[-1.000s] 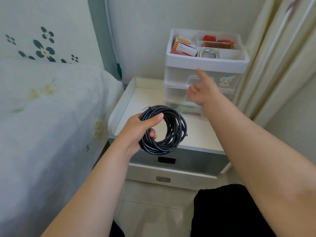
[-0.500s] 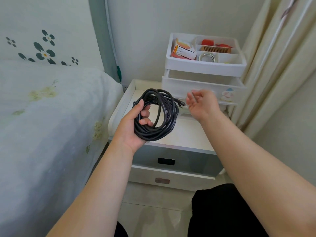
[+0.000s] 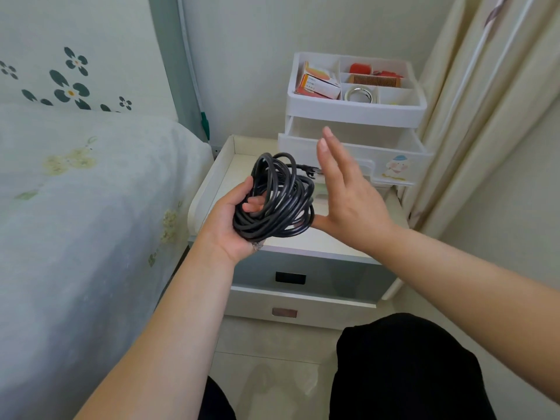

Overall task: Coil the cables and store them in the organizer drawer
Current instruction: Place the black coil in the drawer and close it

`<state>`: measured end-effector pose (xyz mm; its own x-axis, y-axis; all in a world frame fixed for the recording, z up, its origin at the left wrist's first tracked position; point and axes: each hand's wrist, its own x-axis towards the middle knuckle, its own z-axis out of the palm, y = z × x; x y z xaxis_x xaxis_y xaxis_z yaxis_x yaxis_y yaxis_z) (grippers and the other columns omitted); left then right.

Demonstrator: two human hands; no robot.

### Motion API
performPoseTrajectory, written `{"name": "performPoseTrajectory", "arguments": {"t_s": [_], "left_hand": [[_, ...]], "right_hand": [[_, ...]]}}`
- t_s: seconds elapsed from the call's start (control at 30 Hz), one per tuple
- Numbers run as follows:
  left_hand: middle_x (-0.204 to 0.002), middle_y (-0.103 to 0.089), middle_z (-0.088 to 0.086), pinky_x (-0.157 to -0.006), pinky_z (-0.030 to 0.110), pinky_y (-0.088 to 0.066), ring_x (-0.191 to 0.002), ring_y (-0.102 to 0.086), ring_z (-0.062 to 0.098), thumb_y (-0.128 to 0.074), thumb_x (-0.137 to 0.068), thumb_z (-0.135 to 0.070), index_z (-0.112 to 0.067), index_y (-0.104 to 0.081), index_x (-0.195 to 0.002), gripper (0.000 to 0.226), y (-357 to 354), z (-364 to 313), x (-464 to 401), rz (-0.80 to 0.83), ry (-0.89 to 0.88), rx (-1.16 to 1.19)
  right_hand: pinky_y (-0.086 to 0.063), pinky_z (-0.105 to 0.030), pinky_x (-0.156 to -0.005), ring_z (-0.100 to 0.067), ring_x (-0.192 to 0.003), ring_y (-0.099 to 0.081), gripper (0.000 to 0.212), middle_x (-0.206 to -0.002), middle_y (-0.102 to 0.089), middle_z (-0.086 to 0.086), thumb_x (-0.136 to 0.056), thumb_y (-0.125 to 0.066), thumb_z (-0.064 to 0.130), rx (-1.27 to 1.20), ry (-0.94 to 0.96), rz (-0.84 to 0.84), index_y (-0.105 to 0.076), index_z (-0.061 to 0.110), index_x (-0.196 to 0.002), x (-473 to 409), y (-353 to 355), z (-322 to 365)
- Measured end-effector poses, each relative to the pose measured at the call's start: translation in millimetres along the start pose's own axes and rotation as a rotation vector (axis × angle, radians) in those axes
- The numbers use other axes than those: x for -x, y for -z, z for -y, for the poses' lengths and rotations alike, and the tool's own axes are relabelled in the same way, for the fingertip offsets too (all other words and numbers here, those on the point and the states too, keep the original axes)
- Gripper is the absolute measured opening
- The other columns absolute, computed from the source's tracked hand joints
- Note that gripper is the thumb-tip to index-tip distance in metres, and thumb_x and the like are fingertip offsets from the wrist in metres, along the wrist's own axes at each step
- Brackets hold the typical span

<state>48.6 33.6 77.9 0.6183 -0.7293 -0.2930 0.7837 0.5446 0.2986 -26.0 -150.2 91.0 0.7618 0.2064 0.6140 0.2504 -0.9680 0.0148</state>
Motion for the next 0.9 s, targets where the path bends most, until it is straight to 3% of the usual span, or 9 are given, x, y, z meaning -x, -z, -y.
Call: {"name": "performPoseTrajectory", "arguments": {"t_s": [0.1, 0.2, 0.3, 0.43, 0.57, 0.67, 0.73, 0.8, 0.9], "left_hand": [[-0.055, -0.046, -0.004, -0.036, 0.019, -0.047, -0.034, -0.048, 0.006, -0.06, -0.091, -0.024, -0.003, -0.065, -0.081, 0.024, 0, 4, -1, -0.054, 0.055, -0.015], [-0.051, -0.044, -0.005, -0.04, 0.018, -0.047, -0.038, -0.047, 0.006, -0.063, -0.088, -0.025, -0.008, -0.063, -0.069, 0.025, 0, 5, 0, -0.095, 0.097, -0.133], [-0.052, -0.044, -0.006, -0.043, 0.016, -0.046, -0.042, -0.047, 0.005, -0.064, -0.087, -0.024, -0.011, -0.06, -0.064, 0.026, 4, 2, 0, -0.123, 0.12, -0.173], [-0.054, -0.05, -0.004, -0.051, 0.02, -0.052, -0.048, -0.053, 0.007, -0.059, -0.09, -0.041, -0.009, -0.07, -0.068, 0.041, 0, 3, 4, -0.02, 0.138, -0.202], [-0.1, -0.071, 0.016, -0.067, 0.039, -0.061, -0.085, -0.072, 0.028, -0.042, -0.084, -0.07, -0.003, -0.066, -0.108, 0.075, -2, 1, 6, 0.108, 0.14, -0.25], [-0.102, -0.073, 0.009, -0.068, 0.036, -0.061, -0.09, -0.072, 0.024, -0.034, -0.085, -0.073, -0.005, -0.061, -0.113, 0.078, 0, -3, 4, 0.065, 0.081, -0.344], [-0.105, -0.073, 0.007, -0.067, 0.034, -0.06, -0.093, -0.072, 0.022, -0.035, -0.087, -0.07, -0.006, -0.058, -0.119, 0.075, 1, -2, 2, -0.005, 0.036, -0.404], [-0.108, -0.072, 0.006, -0.067, 0.033, -0.06, -0.095, -0.071, 0.022, -0.036, -0.089, -0.068, -0.008, -0.057, -0.122, 0.072, 2, 0, 1, -0.035, 0.016, -0.456], [-0.105, -0.073, 0.005, -0.066, 0.032, -0.06, -0.093, -0.071, 0.021, -0.037, -0.093, -0.061, -0.009, -0.058, -0.117, 0.061, 3, 3, 0, -0.044, 0.032, -0.476]], "right_hand": [[-0.042, -0.045, -0.104, -0.038, -0.14, -0.027, 0.084, -0.153, -0.016, -0.02, -0.088, -0.056, 0.055, 0.03, 0.315, -0.036, -0.008, 0.018, -0.145, -13, 4, -5], [-0.049, -0.047, -0.093, -0.037, -0.14, -0.028, 0.072, -0.153, -0.027, -0.015, -0.092, -0.054, 0.049, 0.102, 0.537, 0.099, -0.022, 0.014, -0.146, -17, 5, -8], [-0.055, -0.044, -0.078, -0.036, -0.134, -0.037, 0.064, -0.146, -0.042, -0.009, -0.094, -0.051, 0.046, 0.134, 0.611, 0.167, -0.028, 0.015, -0.144, -21, 13, -7], [-0.057, -0.04, -0.068, -0.037, -0.124, -0.048, 0.052, -0.129, -0.058, -0.011, -0.096, -0.054, 0.034, 0.105, 0.639, 0.107, -0.035, 0.014, -0.14, -21, 21, -11], [-0.056, -0.046, -0.072, -0.035, -0.117, -0.054, 0.048, -0.122, -0.06, -0.014, -0.094, -0.06, 0.021, 0.004, 0.445, -0.016, -0.039, 0.017, -0.137, -26, 34, -20], [-0.052, -0.044, -0.084, -0.032, -0.108, -0.058, 0.051, -0.117, -0.06, -0.018, -0.084, -0.064, 0.004, -0.045, 0.181, -0.233, -0.048, 0.011, -0.132, -44, 53, -31], [-0.048, -0.039, -0.087, -0.027, -0.107, -0.055, 0.056, -0.117, -0.058, -0.015, -0.078, -0.062, 0.004, -0.09, -0.03, -0.315, -0.05, 0.011, -0.133, -60, 67, -40], [-0.045, -0.035, -0.086, -0.027, -0.108, -0.054, 0.061, -0.121, -0.055, -0.009, -0.079, -0.061, 0.011, -0.077, -0.238, -0.286, -0.045, 0.019, -0.138, -75, 74, -53], [-0.043, -0.039, -0.089, -0.033, -0.114, -0.05, 0.061, -0.127, -0.052, -0.007, -0.082, -0.06, 0.017, 0.082, -0.355, -0.113, -0.042, 0.025, -0.14, -87, 67, -75]]}}
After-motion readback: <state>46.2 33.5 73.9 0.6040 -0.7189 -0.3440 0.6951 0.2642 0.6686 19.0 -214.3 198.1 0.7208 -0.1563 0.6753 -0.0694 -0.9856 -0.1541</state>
